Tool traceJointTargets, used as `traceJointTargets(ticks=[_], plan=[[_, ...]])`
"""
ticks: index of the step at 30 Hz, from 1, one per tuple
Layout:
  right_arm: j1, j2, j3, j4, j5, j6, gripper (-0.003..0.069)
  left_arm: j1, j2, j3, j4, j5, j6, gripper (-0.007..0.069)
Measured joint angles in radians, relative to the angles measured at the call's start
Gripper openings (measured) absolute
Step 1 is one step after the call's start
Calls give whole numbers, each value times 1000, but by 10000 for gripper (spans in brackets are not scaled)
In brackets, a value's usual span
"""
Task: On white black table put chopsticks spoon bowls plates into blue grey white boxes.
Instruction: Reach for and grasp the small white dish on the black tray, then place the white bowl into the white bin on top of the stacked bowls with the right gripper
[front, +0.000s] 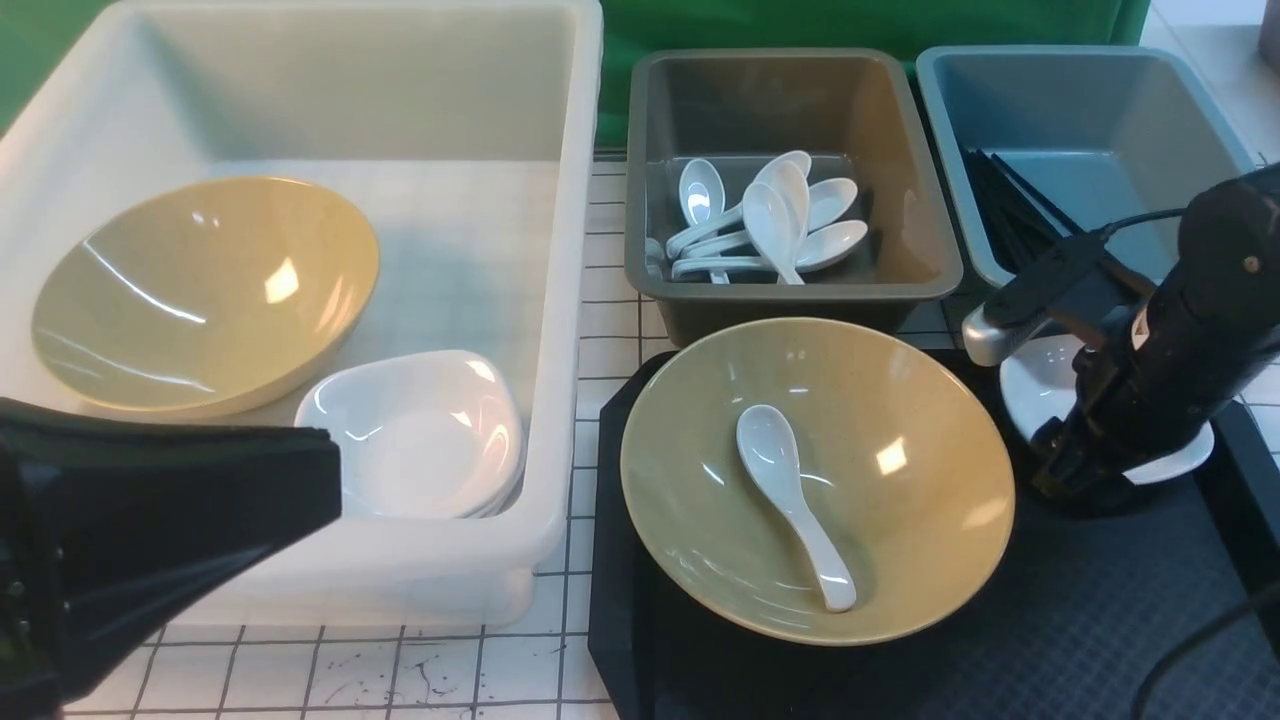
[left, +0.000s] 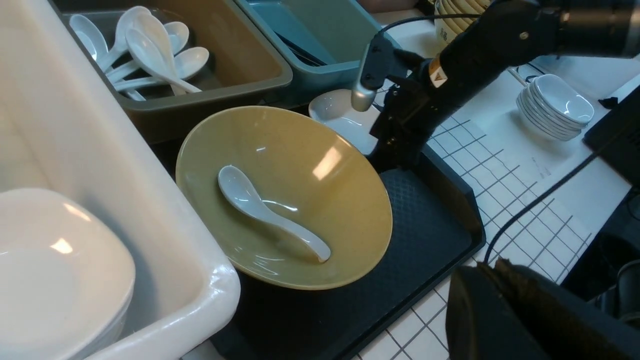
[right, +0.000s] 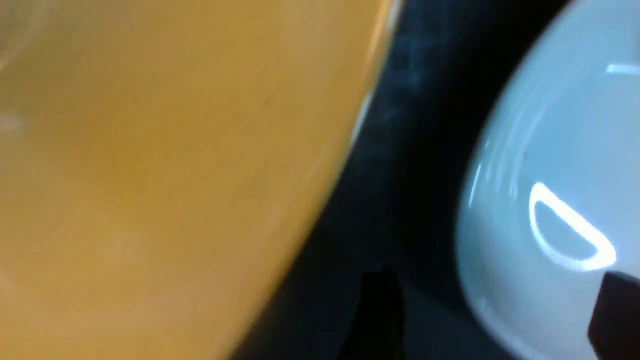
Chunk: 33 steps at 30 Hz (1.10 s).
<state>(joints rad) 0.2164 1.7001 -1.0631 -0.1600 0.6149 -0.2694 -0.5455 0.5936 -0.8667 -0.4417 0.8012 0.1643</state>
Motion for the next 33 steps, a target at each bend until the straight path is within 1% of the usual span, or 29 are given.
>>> traceJointTargets(ticks=[4,9,11,12,14,16,17,19,20,21,24,25,27,29,31,32,33], plan=[[-8,53,0,-2,-79,-40,527,0,0,0,0,0,4,0],[-8,102,0,-10,-115,-69,525,0,0,0,0,0,4,0],[-8,110,-5,-20,-121,-70,514,0,0,0,0,0,4,0],[-8,117,-11,-24,-120,-74,484,0,0,0,0,0,4,0],[-8,121,-13,-27,-122,-78,466,0,0,0,0,0,4,0],[-8,124,-16,-30,-125,-94,416,0,0,0,0,0,4,0],[-8,126,-17,-28,-124,-102,349,0,0,0,0,0,4,0],[-7,126,-17,-34,-117,-104,284,0,0,0,1,0,4,0],[-7,125,-18,-48,-109,-110,230,0,0,0,1,0,4,0],[-6,119,-18,-67,-100,-115,206,0,0,0,3,0,4,0],[-6,79,-20,-91,-30,-109,155,0,0,0,15,2,4,0],[-4,57,-20,-91,-1,-91,144,0,0,0,19,6,4,0],[9,-2,-20,-88,115,-33,113,0,0,0,29,18,4,0],[23,-39,-20,-75,182,13,89,0,0,0,34,27,4,0],[76,-151,-13,-48,361,94,54,0,0,0,50,39,2,0],[120,-206,-17,-30,414,119,52,0,0,0,60,40,-4,0],[129,-216,-17,-30,420,119,52,0,0,0,64,40,-6,0]])
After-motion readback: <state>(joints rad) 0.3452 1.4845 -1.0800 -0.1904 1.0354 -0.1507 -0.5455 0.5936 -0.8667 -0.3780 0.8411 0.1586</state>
